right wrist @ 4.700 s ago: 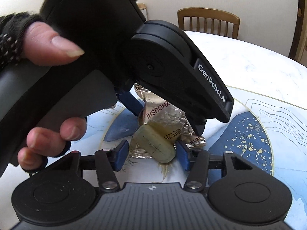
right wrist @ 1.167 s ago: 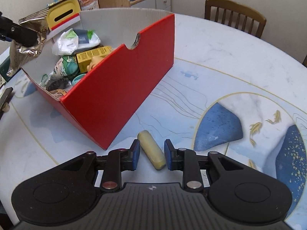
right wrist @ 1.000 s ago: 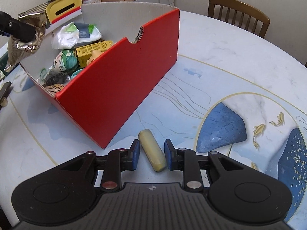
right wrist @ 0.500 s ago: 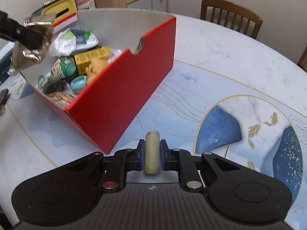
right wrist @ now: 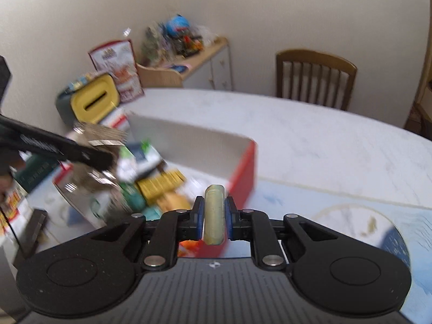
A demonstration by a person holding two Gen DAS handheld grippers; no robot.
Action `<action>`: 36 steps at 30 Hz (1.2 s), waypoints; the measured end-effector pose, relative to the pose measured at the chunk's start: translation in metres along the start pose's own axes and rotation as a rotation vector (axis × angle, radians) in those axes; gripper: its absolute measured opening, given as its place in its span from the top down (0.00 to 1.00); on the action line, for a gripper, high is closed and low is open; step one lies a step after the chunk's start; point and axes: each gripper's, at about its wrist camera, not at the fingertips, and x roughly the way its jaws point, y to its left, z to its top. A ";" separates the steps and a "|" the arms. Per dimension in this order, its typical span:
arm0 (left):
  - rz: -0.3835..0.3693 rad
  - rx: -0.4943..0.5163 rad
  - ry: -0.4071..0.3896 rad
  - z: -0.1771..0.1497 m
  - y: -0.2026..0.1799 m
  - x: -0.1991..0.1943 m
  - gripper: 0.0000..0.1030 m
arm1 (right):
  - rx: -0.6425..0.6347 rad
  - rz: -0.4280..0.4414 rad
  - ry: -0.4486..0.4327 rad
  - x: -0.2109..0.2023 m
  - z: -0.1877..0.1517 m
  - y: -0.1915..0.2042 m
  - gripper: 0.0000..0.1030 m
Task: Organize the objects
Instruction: 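Carry the silver packet and green cylinder over the cardboard box with both tools, then lower the packet and cylinder into the box and open both tools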
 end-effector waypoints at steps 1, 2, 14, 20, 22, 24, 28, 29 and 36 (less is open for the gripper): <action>0.005 0.005 0.006 0.000 0.000 0.003 0.55 | -0.007 0.008 0.000 0.003 0.005 0.007 0.85; 0.013 0.011 0.010 0.000 0.001 0.006 0.55 | -0.013 0.018 0.002 0.008 0.008 0.014 0.85; 0.072 0.025 0.101 -0.009 0.024 0.044 0.55 | -0.060 0.012 0.121 0.079 -0.001 0.063 0.85; 0.075 0.047 0.122 -0.012 0.023 0.054 0.55 | -0.062 0.001 0.151 0.091 -0.009 0.068 0.85; 0.076 0.051 0.132 -0.014 0.022 0.058 0.55 | -0.068 -0.010 0.159 0.095 -0.011 0.069 0.85; 0.073 0.052 0.145 -0.016 0.021 0.061 0.55 | -0.068 -0.016 0.170 0.099 -0.013 0.069 0.85; 0.065 0.053 0.177 -0.021 0.020 0.069 0.55 | -0.063 -0.022 0.185 0.103 -0.016 0.069 0.85; 0.064 0.049 0.184 -0.023 0.020 0.071 0.55 | -0.059 -0.020 0.189 0.103 -0.017 0.068 0.85; 0.066 0.039 0.209 -0.032 0.019 0.077 0.53 | -0.060 -0.025 0.188 0.098 -0.020 0.069 0.85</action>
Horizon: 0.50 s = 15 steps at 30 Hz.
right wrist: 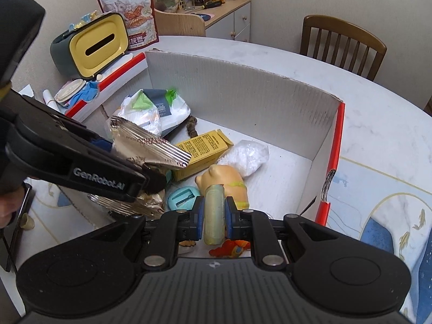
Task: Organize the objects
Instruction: 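Lower the packet and cylinder into the box and open both tools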
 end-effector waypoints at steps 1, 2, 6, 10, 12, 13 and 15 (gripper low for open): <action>-0.001 0.001 -0.001 -0.001 0.000 0.000 0.52 | 0.001 0.000 -0.005 -0.002 0.000 0.000 0.84; -0.002 0.000 -0.006 -0.002 -0.001 -0.001 0.49 | 0.004 0.006 -0.008 -0.003 -0.001 -0.001 0.84; 0.000 0.008 -0.039 -0.005 -0.006 -0.010 0.40 | 0.006 0.019 -0.025 -0.012 -0.004 0.000 0.77; -0.009 0.006 -0.083 -0.008 -0.009 -0.025 0.38 | 0.009 0.028 -0.053 -0.024 -0.006 0.003 0.65; -0.009 0.009 -0.108 -0.010 -0.012 -0.033 0.37 | 0.009 0.032 -0.068 -0.031 -0.007 0.004 0.60; -0.007 0.009 -0.119 -0.011 -0.012 -0.037 0.35 | 0.007 0.034 -0.075 -0.035 -0.008 0.005 0.60; -0.008 0.005 -0.139 -0.013 -0.013 -0.046 0.33 | 0.001 0.037 -0.091 -0.044 -0.009 0.006 0.60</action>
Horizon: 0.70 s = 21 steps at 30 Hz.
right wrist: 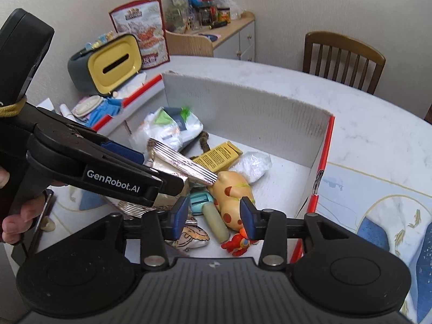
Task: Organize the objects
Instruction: 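Lower the packet and cylinder into the box and open both tools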
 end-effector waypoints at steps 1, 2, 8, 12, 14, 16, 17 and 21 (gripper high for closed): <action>-0.001 -0.004 -0.011 -0.001 0.000 -0.004 0.33 | -0.001 0.000 -0.008 -0.004 0.000 0.001 0.60; -0.002 -0.008 -0.022 -0.002 -0.001 -0.009 0.32 | -0.002 0.002 -0.017 -0.009 0.000 0.001 0.60; 0.005 -0.004 -0.095 -0.010 -0.008 -0.036 0.26 | 0.013 0.017 -0.080 -0.037 -0.002 -0.001 0.52; 0.013 0.004 -0.134 -0.014 -0.013 -0.050 0.22 | 0.019 0.026 -0.115 -0.054 -0.003 -0.003 0.52; 0.017 0.009 -0.153 -0.017 -0.016 -0.056 0.20 | 0.019 0.025 -0.131 -0.061 -0.005 -0.002 0.50; 0.023 0.021 -0.174 -0.020 -0.020 -0.063 0.18 | 0.021 0.029 -0.145 -0.068 -0.007 -0.003 0.49; 0.027 0.027 -0.185 -0.021 -0.022 -0.066 0.16 | 0.021 0.029 -0.152 -0.072 -0.007 -0.003 0.48; 0.029 0.042 -0.225 -0.028 -0.028 -0.079 0.09 | 0.020 0.033 -0.176 -0.084 -0.011 -0.004 0.42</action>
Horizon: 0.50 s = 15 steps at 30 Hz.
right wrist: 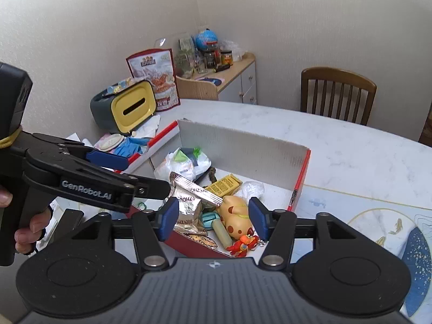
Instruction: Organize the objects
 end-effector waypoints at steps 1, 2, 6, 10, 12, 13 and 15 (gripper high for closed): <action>0.000 0.005 -0.009 -0.001 -0.002 -0.003 0.08 | 0.002 0.001 -0.006 -0.003 0.000 -0.001 0.41; -0.001 0.008 -0.016 -0.001 -0.003 -0.005 0.05 | 0.007 0.004 -0.012 -0.006 -0.001 -0.002 0.39; 0.003 0.009 -0.039 -0.005 -0.008 -0.013 0.01 | 0.023 0.011 -0.032 -0.015 -0.003 -0.005 0.33; 0.004 -0.006 -0.059 -0.008 -0.010 -0.021 0.01 | 0.030 0.019 -0.051 -0.023 -0.006 -0.008 0.28; 0.018 -0.004 -0.060 -0.010 -0.012 -0.022 0.00 | 0.037 0.019 -0.063 -0.028 -0.008 -0.010 0.17; 0.023 -0.006 -0.058 -0.012 -0.013 -0.022 0.00 | 0.039 0.020 -0.068 -0.030 -0.008 -0.011 0.16; 0.030 -0.007 -0.054 -0.016 -0.014 -0.022 0.00 | 0.041 0.013 -0.074 -0.033 -0.010 -0.012 0.14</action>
